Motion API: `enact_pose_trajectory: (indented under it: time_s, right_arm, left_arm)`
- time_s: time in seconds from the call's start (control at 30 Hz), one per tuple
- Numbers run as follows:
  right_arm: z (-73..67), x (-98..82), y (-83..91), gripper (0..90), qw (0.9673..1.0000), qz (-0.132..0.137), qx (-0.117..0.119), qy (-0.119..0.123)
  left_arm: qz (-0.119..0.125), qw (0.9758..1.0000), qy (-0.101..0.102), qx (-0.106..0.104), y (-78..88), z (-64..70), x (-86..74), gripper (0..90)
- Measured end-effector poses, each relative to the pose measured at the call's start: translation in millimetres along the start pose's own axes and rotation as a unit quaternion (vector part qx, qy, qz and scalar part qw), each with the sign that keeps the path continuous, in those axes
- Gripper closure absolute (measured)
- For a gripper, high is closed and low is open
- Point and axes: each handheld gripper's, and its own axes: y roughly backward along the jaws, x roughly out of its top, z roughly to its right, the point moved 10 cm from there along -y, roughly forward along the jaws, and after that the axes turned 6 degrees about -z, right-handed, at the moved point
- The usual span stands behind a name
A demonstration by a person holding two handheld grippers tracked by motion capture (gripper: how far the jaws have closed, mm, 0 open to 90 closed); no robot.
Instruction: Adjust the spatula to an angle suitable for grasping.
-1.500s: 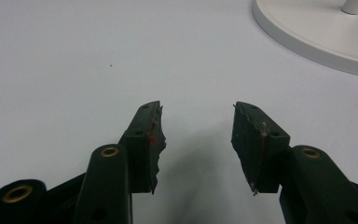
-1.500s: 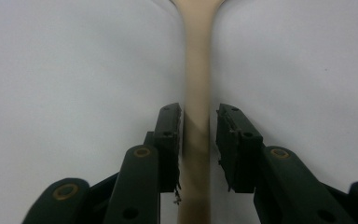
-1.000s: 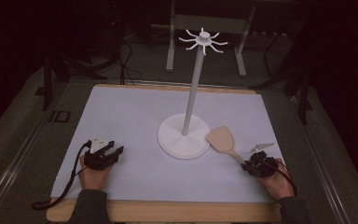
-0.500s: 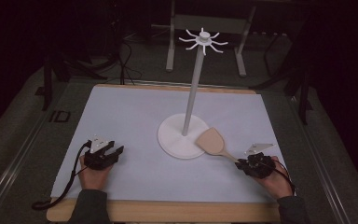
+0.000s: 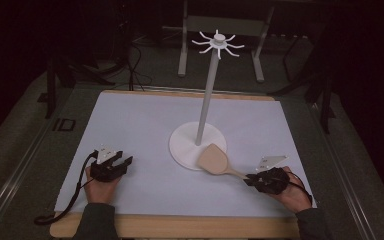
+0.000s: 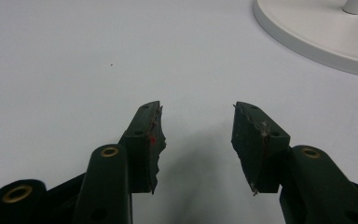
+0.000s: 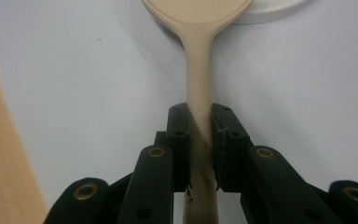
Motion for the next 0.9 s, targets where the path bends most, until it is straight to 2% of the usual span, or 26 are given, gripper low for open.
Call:
enact_pose_trajectory:
  time_s: [0.27,0.37,0.53,0.6,0.67,0.77,0.9]
  right_arm:
    - [-12.6,-0.9,-4.3,78.6,0.9983,-0.013,0.033,0.046]
    - [-10.2,-6.0,-9.9,78.5,0.9976,-0.03,0.03,0.054]
    - [-3.9,-14.7,-19.1,77.6,0.9971,-0.05,0.022,0.053]
    - [-3.0,-16.2,-22.3,73.9,0.9971,-0.057,0.016,0.048]
    - [-1.2,-16.8,-21.9,60.5,0.997,-0.064,0.001,0.043]
    - [-4.2,-13.1,-12.5,53.0,0.9985,-0.044,-0.006,0.03]
    - [-7.2,-10.0,3.0,53.9,0.9999,-0.005,-0.01,0.003]
  left_arm:
    - [0.0,1.0,-0.001,0.0,0.0,-0.1,0.0,52.5]
    - [0.001,1.0,0.001,0.0,-0.1,0.1,0.3,52.5]
    - [0.0,1.0,0.0,0.0,-0.1,-0.1,0.0,52.4]
    - [-0.001,1.0,0.0,0.0,-0.1,-0.3,-0.1,52.3]
    - [-0.001,1.0,0.0,0.0,-0.1,-0.2,-0.1,52.2]
    - [-0.001,1.0,0.0,0.0,-0.2,-0.1,-0.1,52.2]
    - [-0.001,1.0,0.001,-0.001,-0.3,-0.1,-0.1,52.0]
